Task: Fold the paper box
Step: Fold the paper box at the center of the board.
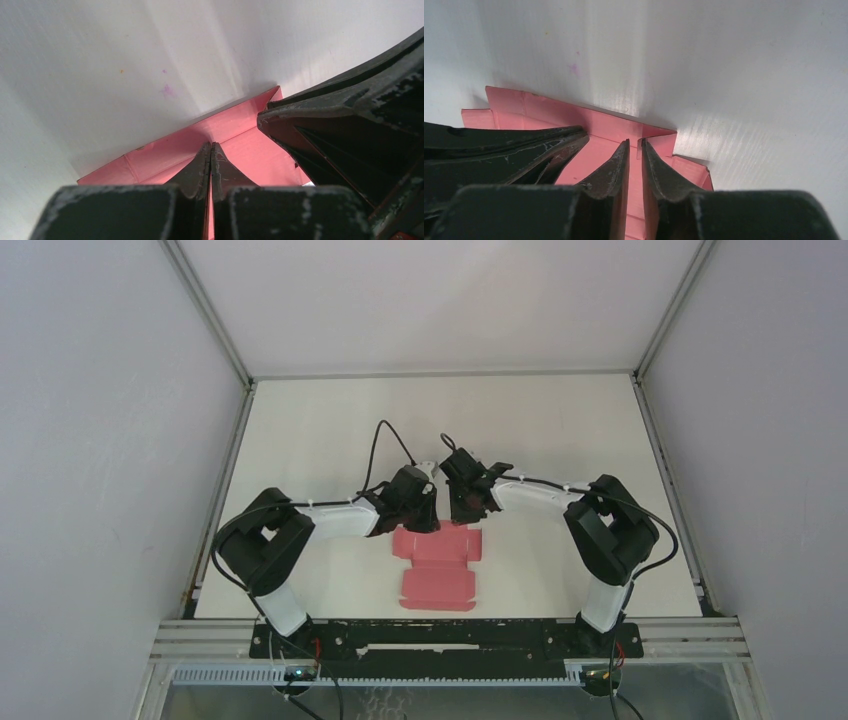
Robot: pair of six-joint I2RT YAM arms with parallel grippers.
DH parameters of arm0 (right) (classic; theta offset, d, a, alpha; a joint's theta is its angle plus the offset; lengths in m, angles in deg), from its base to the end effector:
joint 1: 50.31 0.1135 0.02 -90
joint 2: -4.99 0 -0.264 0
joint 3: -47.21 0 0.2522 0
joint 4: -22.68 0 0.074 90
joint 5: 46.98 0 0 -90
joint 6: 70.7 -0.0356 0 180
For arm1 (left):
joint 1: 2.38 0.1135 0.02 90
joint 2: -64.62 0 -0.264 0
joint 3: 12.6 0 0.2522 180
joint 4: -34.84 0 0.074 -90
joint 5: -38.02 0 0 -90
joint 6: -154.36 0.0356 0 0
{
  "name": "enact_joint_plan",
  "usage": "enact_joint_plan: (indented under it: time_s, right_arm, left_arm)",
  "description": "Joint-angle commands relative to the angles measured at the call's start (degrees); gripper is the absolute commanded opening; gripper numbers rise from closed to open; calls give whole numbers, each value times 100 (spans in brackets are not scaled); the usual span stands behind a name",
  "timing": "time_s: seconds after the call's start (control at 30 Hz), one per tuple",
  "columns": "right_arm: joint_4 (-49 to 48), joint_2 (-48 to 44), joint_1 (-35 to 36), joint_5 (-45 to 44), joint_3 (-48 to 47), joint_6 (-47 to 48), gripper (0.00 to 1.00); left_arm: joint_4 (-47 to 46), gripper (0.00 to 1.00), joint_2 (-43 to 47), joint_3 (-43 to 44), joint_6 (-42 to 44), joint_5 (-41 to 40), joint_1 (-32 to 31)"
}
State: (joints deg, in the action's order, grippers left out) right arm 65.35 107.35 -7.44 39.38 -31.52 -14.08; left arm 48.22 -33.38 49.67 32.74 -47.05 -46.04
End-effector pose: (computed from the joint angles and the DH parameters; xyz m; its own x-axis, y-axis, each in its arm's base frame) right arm 0.2592 0.2375 0.1700 -0.9237 -0.1082 -0.3676 -0.1821 0.9680 0.1726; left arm 0.2389 -0.2322 0.1449 -0.8477 0.0869 -0.5234 0.3336 0.8543 -0.3985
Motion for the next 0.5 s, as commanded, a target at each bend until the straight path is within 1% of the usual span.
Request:
enact_joint_plan:
  time_s: [0.0, 0.27, 0.47]
  right_arm:
    - [-227, 44, -59, 52, 95, -78, 23]
    - [-302, 203, -86, 20, 272, -131, 23]
    - [-102, 385, -81, -275, 267, -120, 23]
  left_arm:
    - [184, 2, -84, -35, 35, -6, -40]
    - [189, 2, -49, -42, 39, -25, -37]
    - [271, 3, 59, -29, 59, -100, -34]
